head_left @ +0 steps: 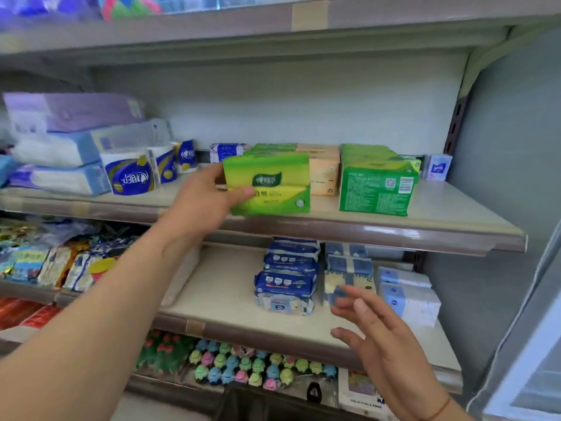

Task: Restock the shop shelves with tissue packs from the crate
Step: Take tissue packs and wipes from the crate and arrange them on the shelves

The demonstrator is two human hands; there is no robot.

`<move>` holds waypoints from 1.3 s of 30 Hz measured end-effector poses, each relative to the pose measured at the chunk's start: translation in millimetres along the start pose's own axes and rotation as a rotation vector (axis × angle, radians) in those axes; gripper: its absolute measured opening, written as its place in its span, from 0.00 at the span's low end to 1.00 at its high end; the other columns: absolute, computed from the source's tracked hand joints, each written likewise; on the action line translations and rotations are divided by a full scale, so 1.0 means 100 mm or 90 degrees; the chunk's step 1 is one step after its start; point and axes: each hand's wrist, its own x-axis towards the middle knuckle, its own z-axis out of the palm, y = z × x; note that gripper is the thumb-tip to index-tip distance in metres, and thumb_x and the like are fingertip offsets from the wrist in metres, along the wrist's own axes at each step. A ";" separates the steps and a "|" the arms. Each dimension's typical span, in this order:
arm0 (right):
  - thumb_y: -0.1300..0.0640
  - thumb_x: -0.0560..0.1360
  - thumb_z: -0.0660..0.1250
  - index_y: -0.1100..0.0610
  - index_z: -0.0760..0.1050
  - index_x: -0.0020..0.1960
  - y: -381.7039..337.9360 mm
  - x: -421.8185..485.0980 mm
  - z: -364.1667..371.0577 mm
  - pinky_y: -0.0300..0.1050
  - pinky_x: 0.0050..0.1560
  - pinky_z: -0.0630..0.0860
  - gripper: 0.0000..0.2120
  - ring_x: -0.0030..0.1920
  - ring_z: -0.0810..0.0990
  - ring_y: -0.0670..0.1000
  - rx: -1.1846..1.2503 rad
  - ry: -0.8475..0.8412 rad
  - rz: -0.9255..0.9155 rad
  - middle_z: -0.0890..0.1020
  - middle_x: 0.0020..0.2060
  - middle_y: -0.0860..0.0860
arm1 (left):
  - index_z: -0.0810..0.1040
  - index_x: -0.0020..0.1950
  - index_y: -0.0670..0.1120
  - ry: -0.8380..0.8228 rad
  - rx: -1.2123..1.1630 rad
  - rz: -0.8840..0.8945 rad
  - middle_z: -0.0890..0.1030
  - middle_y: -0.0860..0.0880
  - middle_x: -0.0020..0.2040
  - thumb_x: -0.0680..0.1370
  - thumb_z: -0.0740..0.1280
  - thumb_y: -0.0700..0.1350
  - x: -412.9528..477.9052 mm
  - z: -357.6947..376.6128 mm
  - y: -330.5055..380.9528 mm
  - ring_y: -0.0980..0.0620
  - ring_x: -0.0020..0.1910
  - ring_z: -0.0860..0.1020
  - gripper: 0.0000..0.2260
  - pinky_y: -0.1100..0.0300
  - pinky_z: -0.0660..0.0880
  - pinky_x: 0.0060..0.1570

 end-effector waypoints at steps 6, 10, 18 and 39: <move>0.53 0.70 0.75 0.59 0.86 0.53 0.14 0.31 0.08 0.51 0.45 0.81 0.15 0.53 0.81 0.60 0.033 0.005 0.048 0.84 0.49 0.62 | 0.79 0.65 0.45 0.012 0.035 -0.094 0.85 0.48 0.56 0.75 0.76 0.38 1.17 -0.11 -0.39 0.45 0.55 0.84 0.19 0.45 0.80 0.61; 0.43 0.52 0.87 0.60 0.84 0.58 0.14 0.50 0.08 0.50 0.44 0.81 0.39 0.51 0.83 0.58 0.077 -0.024 0.048 0.84 0.50 0.62 | 0.79 0.64 0.43 -0.024 0.057 -0.155 0.85 0.46 0.58 0.75 0.76 0.37 1.59 -0.01 -0.74 0.44 0.57 0.83 0.18 0.43 0.79 0.62; 0.45 0.59 0.85 0.59 0.81 0.63 -0.06 0.68 0.19 0.52 0.46 0.81 0.37 0.54 0.82 0.59 0.122 -0.101 0.002 0.82 0.56 0.64 | 0.76 0.68 0.44 -0.062 0.066 -0.175 0.83 0.46 0.61 0.78 0.73 0.38 1.99 0.18 -0.91 0.45 0.59 0.82 0.19 0.46 0.78 0.64; 0.59 0.79 0.65 0.59 0.84 0.58 -0.20 0.54 0.06 0.50 0.46 0.76 0.12 0.51 0.80 0.56 0.030 -0.060 -0.069 0.83 0.50 0.59 | 0.82 0.54 0.51 0.152 0.199 0.012 0.84 0.54 0.48 0.79 0.67 0.54 0.53 0.15 -0.36 0.50 0.50 0.82 0.09 0.52 0.79 0.55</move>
